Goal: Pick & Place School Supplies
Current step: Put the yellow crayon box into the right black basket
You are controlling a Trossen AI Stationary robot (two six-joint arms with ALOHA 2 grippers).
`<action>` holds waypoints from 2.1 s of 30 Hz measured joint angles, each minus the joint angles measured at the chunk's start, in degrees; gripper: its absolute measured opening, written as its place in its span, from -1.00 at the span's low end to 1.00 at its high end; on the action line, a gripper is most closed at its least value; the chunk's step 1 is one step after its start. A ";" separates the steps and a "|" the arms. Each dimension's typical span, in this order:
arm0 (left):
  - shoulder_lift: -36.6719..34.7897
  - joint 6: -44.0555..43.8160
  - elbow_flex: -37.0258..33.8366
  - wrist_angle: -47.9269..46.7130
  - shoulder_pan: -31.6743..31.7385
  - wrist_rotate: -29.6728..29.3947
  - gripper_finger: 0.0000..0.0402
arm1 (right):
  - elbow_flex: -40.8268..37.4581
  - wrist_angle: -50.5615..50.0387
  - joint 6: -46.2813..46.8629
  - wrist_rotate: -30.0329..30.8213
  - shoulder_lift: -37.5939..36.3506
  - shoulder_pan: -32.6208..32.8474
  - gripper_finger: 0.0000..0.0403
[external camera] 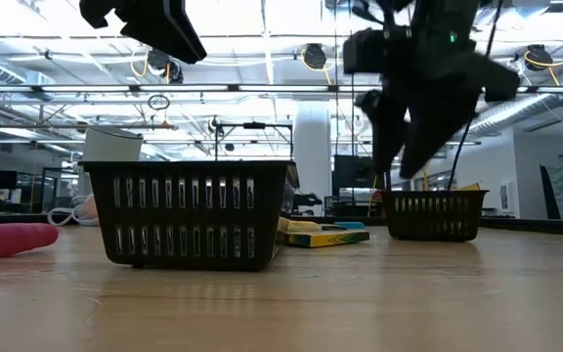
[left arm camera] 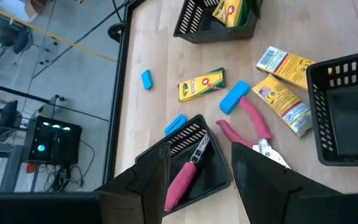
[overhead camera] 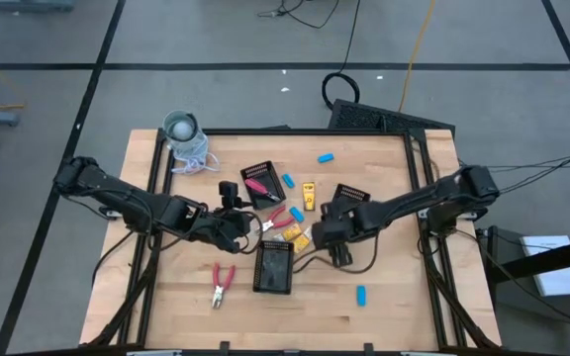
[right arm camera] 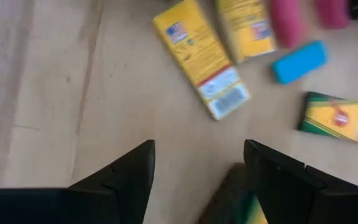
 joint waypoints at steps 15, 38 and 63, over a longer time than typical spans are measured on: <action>-2.66 -0.32 -0.08 -2.10 -0.07 -0.06 -0.12 | 5.22 2.80 -9.14 -2.48 9.68 -2.12 0.34; -8.18 -0.70 -0.02 -4.13 -0.11 0.07 -0.12 | 5.56 6.94 -13.65 -8.28 15.81 -5.83 0.34; -8.17 -0.86 -0.02 -5.41 -0.11 0.22 -0.12 | 8.67 2.69 -17.06 -0.59 15.72 -6.64 0.34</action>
